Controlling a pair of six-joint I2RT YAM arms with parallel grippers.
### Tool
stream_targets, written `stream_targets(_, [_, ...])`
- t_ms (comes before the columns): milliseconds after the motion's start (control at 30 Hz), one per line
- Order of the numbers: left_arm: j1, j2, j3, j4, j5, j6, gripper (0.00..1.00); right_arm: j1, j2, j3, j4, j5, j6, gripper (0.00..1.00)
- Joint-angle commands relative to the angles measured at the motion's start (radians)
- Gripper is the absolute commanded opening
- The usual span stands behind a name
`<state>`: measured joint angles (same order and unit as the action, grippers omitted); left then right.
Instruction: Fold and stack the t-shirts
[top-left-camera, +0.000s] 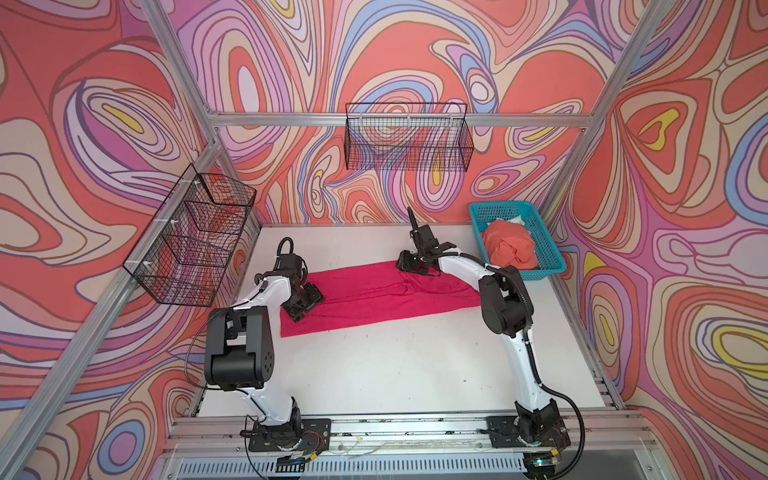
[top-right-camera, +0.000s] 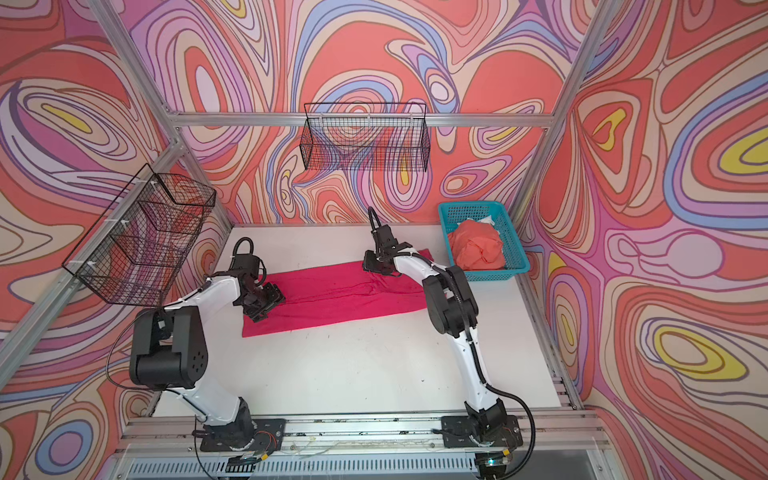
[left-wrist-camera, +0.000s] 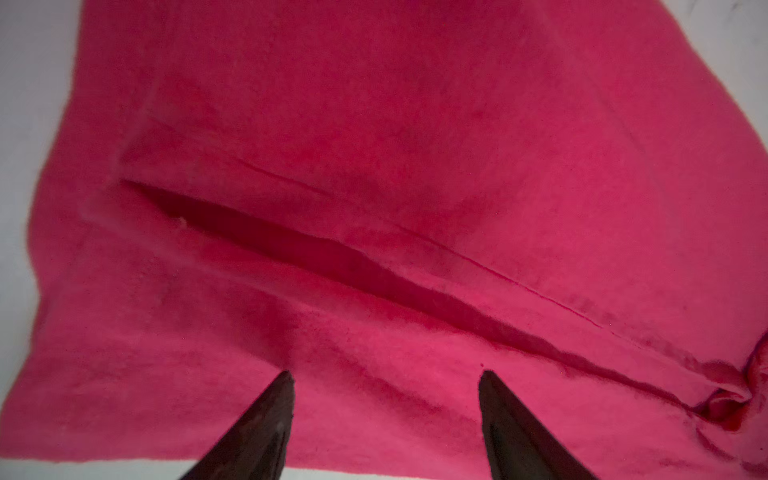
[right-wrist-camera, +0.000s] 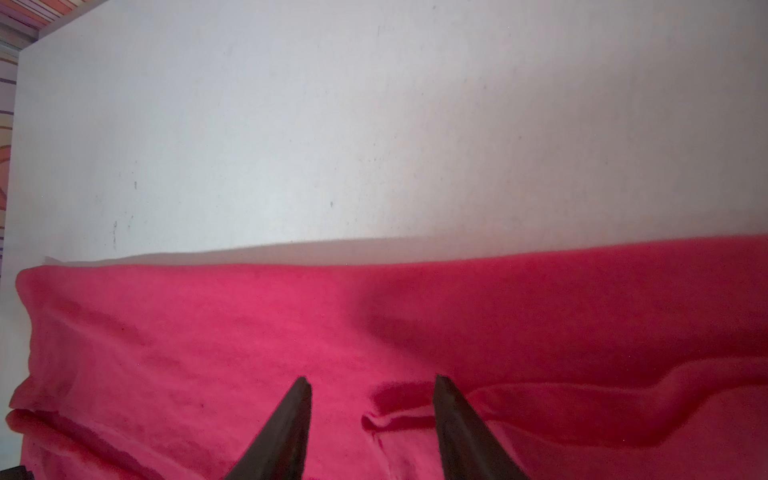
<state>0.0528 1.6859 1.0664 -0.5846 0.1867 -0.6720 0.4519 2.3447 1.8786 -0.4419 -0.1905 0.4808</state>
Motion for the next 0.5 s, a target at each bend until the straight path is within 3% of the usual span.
stream_targets(0, [-0.005,0.019,0.053,-0.033,0.004,0.025,0.73,-0.004,-0.116,-0.023,-0.03,0.057,-0.024,0.52])
stream_targets(467, [-0.002,0.124,0.107,-0.041,-0.041,0.091,0.74,-0.097,-0.46,-0.576,-0.017,0.094,0.066,0.53])
